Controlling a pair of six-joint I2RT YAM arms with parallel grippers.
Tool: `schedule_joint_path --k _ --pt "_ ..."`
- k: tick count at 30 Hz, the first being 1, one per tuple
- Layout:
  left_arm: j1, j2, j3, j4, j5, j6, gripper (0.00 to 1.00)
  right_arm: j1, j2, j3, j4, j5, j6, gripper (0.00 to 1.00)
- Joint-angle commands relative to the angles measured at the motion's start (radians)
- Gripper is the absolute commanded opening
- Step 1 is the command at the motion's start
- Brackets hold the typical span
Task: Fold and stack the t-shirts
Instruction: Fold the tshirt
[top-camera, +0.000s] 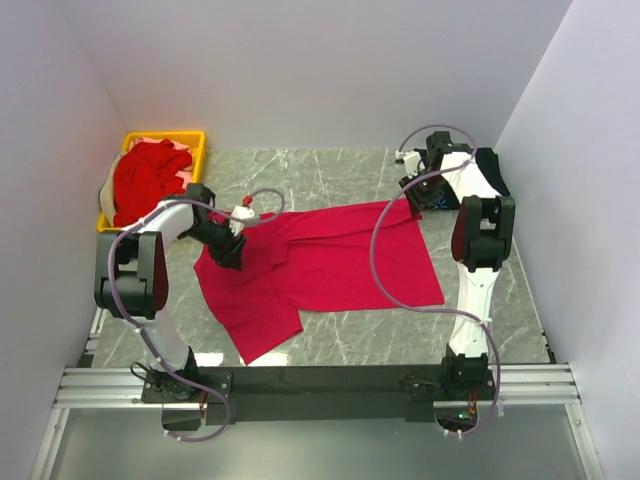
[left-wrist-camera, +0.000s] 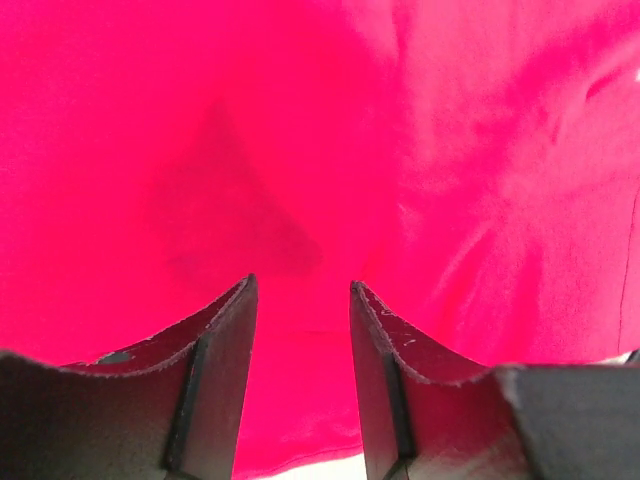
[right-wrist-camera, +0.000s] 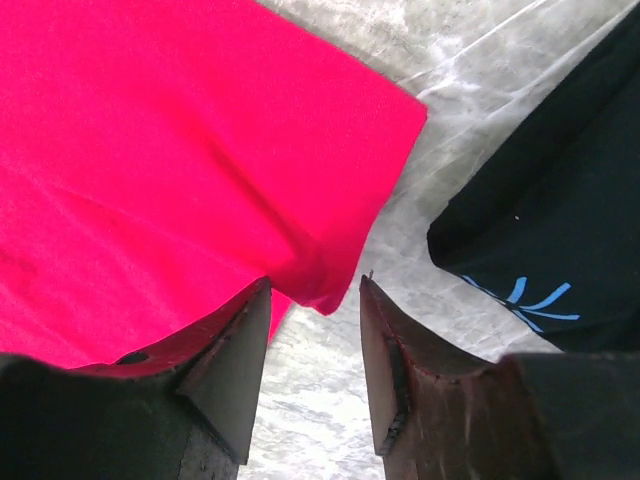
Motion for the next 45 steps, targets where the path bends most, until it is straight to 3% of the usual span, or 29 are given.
schedule_joint_path --k 1,6,10,13,14,17,26,28,29,31,35,45 --pt "0.026 -0.029 0.118 0.005 0.071 -0.052 0.48 0.019 -0.009 -0.004 0.02 -0.007 0.011 0.48" --pt "0.046 -0.006 0.182 0.041 0.085 -0.123 0.48 0.028 -0.014 -0.034 0.025 0.01 -0.016 0.57" --pt "0.046 0.011 0.192 0.077 0.073 -0.151 0.48 0.032 -0.037 -0.09 0.08 0.052 -0.029 0.57" --pt "0.069 0.028 0.195 0.133 0.047 -0.207 0.48 0.032 0.003 -0.035 0.04 0.068 -0.043 0.46" --pt "0.083 0.034 0.196 0.149 0.039 -0.253 0.47 0.034 0.012 -0.027 0.02 0.069 -0.043 0.27" --pt "0.098 0.041 0.201 0.247 -0.021 -0.371 0.45 0.032 0.011 -0.031 0.005 0.063 -0.047 0.0" --pt "0.098 0.089 0.254 0.426 -0.182 -0.525 0.45 0.036 -0.111 -0.105 -0.03 0.028 -0.086 0.0" --pt "0.1 0.127 0.293 0.426 -0.213 -0.531 0.46 0.032 -0.074 -0.053 -0.053 0.03 -0.09 0.19" --pt "0.1 0.144 0.311 0.412 -0.217 -0.528 0.47 0.031 -0.065 -0.035 -0.059 0.025 -0.084 0.39" --pt "0.098 0.184 0.349 0.409 -0.24 -0.536 0.48 0.029 -0.06 0.011 -0.041 0.01 -0.052 0.51" --pt "0.1 0.219 0.388 0.393 -0.233 -0.511 0.52 0.045 -0.063 0.062 0.083 0.028 0.009 0.53" --pt "0.1 0.288 0.445 0.374 -0.214 -0.511 0.58 0.108 0.067 0.143 0.137 0.103 -0.016 0.53"
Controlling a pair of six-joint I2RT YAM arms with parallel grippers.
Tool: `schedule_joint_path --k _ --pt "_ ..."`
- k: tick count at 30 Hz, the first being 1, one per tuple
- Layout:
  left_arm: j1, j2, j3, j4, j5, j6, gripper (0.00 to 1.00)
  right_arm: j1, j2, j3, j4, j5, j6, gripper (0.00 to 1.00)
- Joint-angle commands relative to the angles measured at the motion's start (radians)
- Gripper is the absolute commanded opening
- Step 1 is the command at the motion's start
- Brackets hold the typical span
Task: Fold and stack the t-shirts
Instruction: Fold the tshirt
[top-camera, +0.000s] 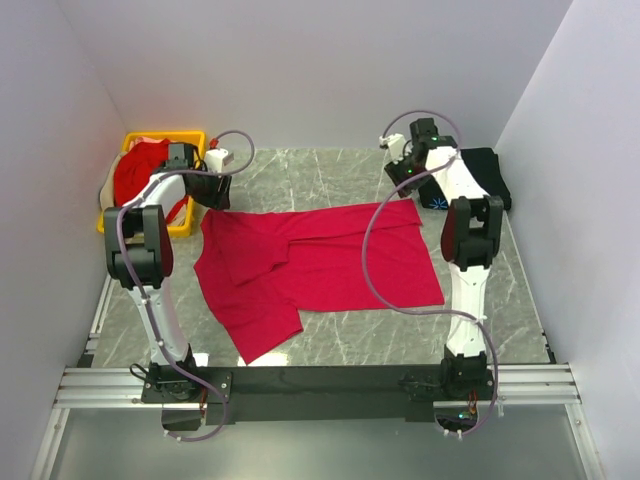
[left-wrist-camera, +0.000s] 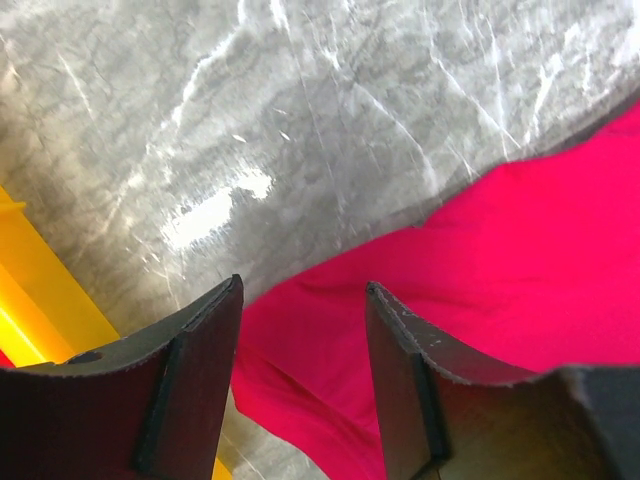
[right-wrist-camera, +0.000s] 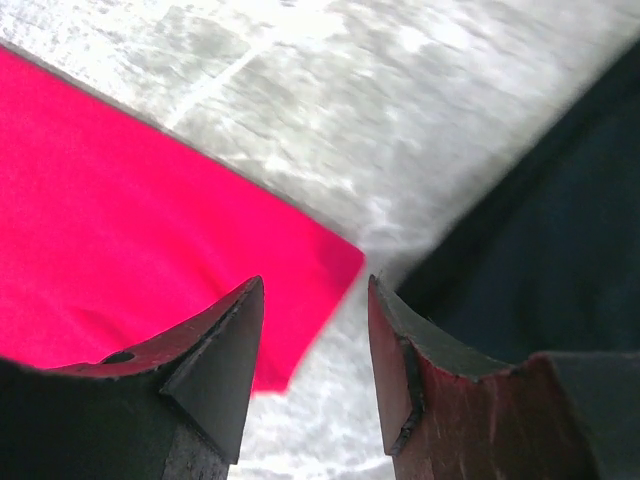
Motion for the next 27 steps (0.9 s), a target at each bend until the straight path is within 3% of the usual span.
schedule_joint_path --k 1,9,12,15,16,18,22,27 --pt "-0.001 0.022 0.047 -0.007 0.005 -0.009 0.58 0.029 0.037 0.004 0.038 0.036 -0.011 0.53" --pt "-0.003 0.057 0.057 -0.039 -0.009 0.016 0.59 0.035 0.092 -0.019 0.031 0.077 -0.061 0.52" --pt "-0.003 0.073 0.063 -0.056 -0.018 0.028 0.57 0.037 0.104 -0.028 0.023 0.105 -0.081 0.45" --pt "-0.005 0.085 0.067 -0.074 -0.032 0.046 0.52 0.037 0.112 -0.031 0.019 0.134 -0.097 0.27" --pt "-0.005 0.088 0.069 -0.077 -0.039 0.057 0.46 0.038 0.115 -0.031 0.019 0.141 -0.098 0.13" --pt "-0.003 0.1 0.078 -0.085 -0.049 0.065 0.36 0.037 0.119 -0.034 0.029 0.174 -0.1 0.0" --pt "-0.001 0.119 0.11 -0.053 -0.062 0.047 0.03 0.037 0.112 -0.057 0.106 0.223 -0.072 0.0" --pt "-0.003 0.171 0.201 -0.001 -0.076 0.007 0.0 0.038 0.092 -0.083 0.244 0.299 0.003 0.0"
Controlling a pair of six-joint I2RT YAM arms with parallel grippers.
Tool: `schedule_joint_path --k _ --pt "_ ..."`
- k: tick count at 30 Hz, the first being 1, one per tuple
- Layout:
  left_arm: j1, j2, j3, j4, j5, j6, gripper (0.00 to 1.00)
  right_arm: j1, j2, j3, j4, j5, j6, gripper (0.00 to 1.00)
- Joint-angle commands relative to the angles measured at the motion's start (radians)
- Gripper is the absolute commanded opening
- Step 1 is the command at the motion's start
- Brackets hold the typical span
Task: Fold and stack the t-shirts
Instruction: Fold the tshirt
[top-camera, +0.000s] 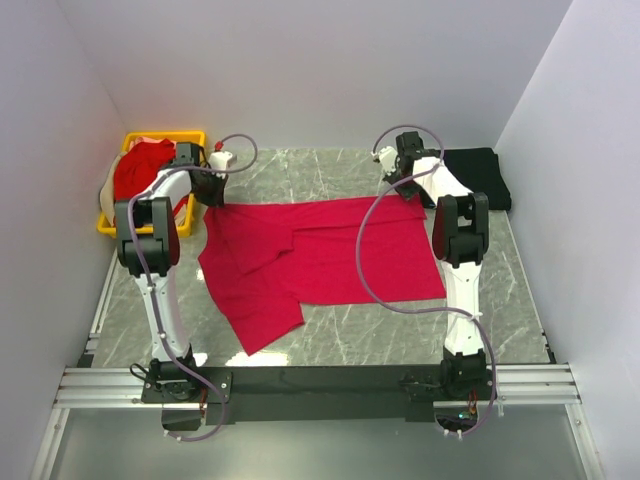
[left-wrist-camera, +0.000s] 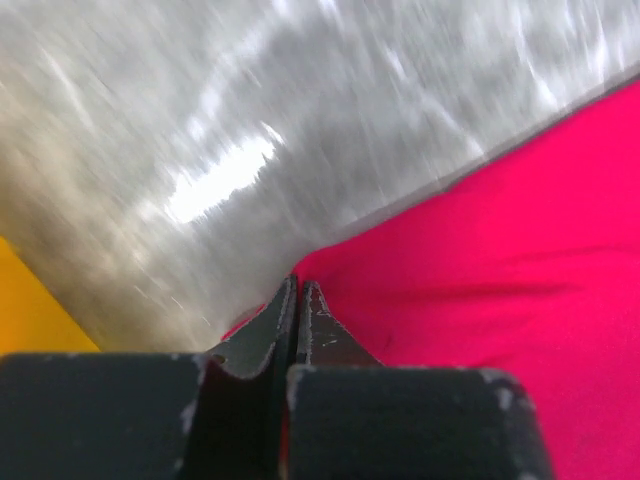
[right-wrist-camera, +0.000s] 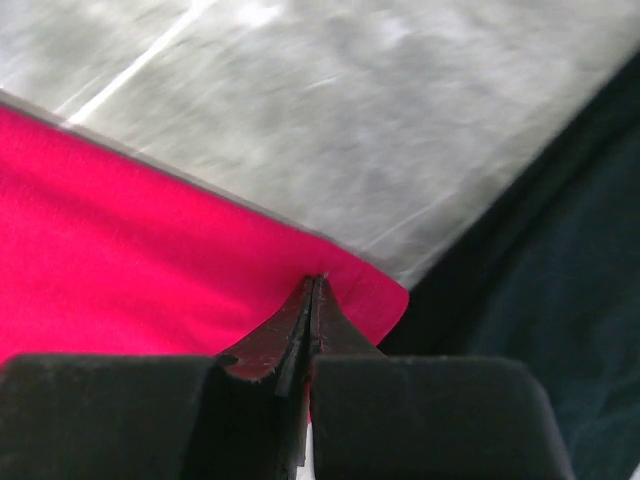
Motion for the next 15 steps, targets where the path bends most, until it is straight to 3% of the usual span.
schedule_joint_path --k 1,8,9,11,12,13,15 --pt "-0.002 0.044 0.105 0.061 -0.027 -0.037 0.01 -0.001 0.001 -0.023 0.119 0.093 0.053 0.0" --pt "-0.002 0.101 0.17 0.157 -0.071 -0.086 0.01 0.008 0.037 0.028 0.11 0.12 0.081 0.0" --pt "-0.002 0.107 0.179 0.16 -0.083 -0.099 0.01 0.011 0.037 0.042 0.109 0.122 0.089 0.07" --pt "0.001 0.115 0.22 0.147 -0.085 -0.111 0.18 0.015 0.023 0.06 0.093 0.107 0.112 0.28" --pt "0.001 0.11 0.237 0.131 -0.052 -0.113 0.25 0.017 0.012 0.068 0.09 0.099 0.119 0.47" --pt "0.008 0.098 0.249 0.122 -0.015 -0.11 0.39 0.017 -0.021 0.071 0.073 0.088 0.124 0.51" --pt "0.016 0.021 0.233 0.118 0.039 -0.116 0.49 0.019 -0.072 0.059 0.06 0.042 0.135 0.57"
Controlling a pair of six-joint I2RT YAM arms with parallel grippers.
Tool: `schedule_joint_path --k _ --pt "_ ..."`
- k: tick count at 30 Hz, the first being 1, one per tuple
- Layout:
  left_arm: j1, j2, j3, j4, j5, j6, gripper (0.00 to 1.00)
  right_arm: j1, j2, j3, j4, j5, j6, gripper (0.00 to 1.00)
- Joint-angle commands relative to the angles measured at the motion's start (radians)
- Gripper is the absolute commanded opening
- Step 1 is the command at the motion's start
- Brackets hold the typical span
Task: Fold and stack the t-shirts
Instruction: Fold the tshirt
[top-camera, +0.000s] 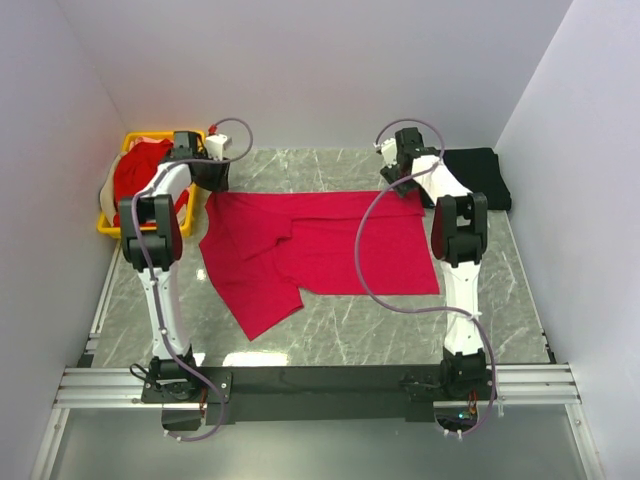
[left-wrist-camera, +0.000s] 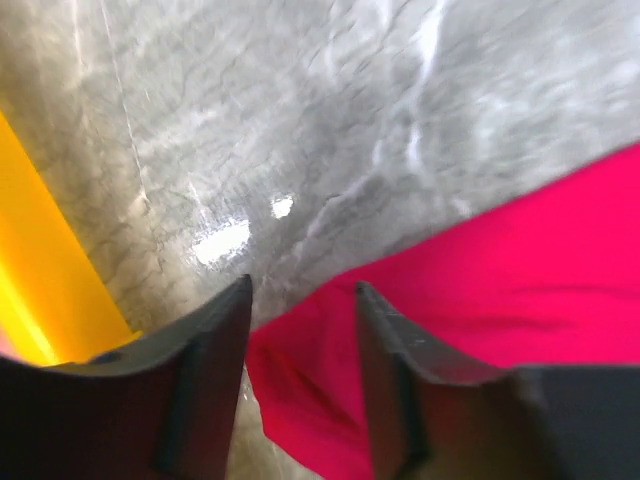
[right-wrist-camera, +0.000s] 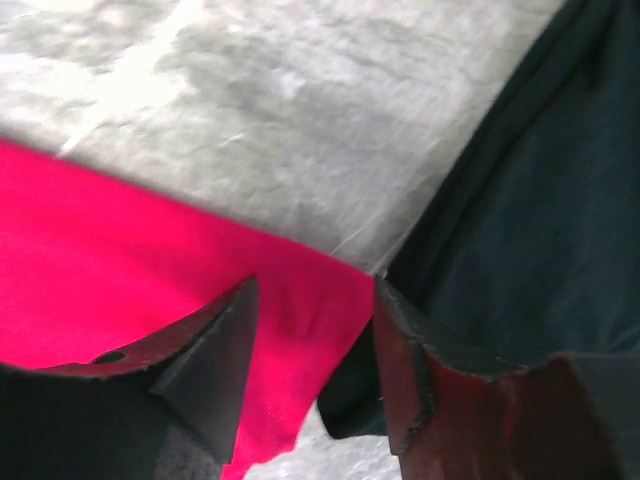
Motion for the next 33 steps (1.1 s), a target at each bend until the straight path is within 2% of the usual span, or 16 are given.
schedule_joint_path --k 1,4,8,14,16,21,28,33 --pt "0.018 -0.128 0.036 0.01 0.133 -0.021 0.52 0.008 -0.149 0.015 -0.051 -0.063 0.037 0.57" --pt "0.023 -0.278 -0.045 -0.041 0.228 -0.001 0.56 0.009 -0.291 -0.067 -0.097 -0.139 0.02 0.58" --pt "0.022 -0.497 -0.278 -0.096 0.274 0.033 0.54 0.009 -0.44 -0.257 -0.183 -0.25 -0.006 0.57" --pt "0.019 -0.63 -0.578 -0.203 0.291 0.131 0.43 0.009 -0.539 -0.5 -0.262 -0.314 -0.019 0.42" --pt "0.014 -0.651 -0.643 -0.197 0.262 0.158 0.4 0.011 -0.574 -0.607 -0.233 -0.319 -0.014 0.37" --pt "0.005 -0.665 -0.804 -0.154 0.178 0.186 0.37 0.009 -0.606 -0.776 -0.173 -0.305 0.004 0.34" --pt "0.003 -0.632 -0.933 -0.107 0.031 0.234 0.27 0.011 -0.539 -0.883 -0.095 -0.247 0.021 0.33" --pt "0.003 -0.682 -1.033 -0.143 -0.008 0.315 0.23 0.011 -0.562 -0.963 -0.078 -0.224 0.006 0.33"
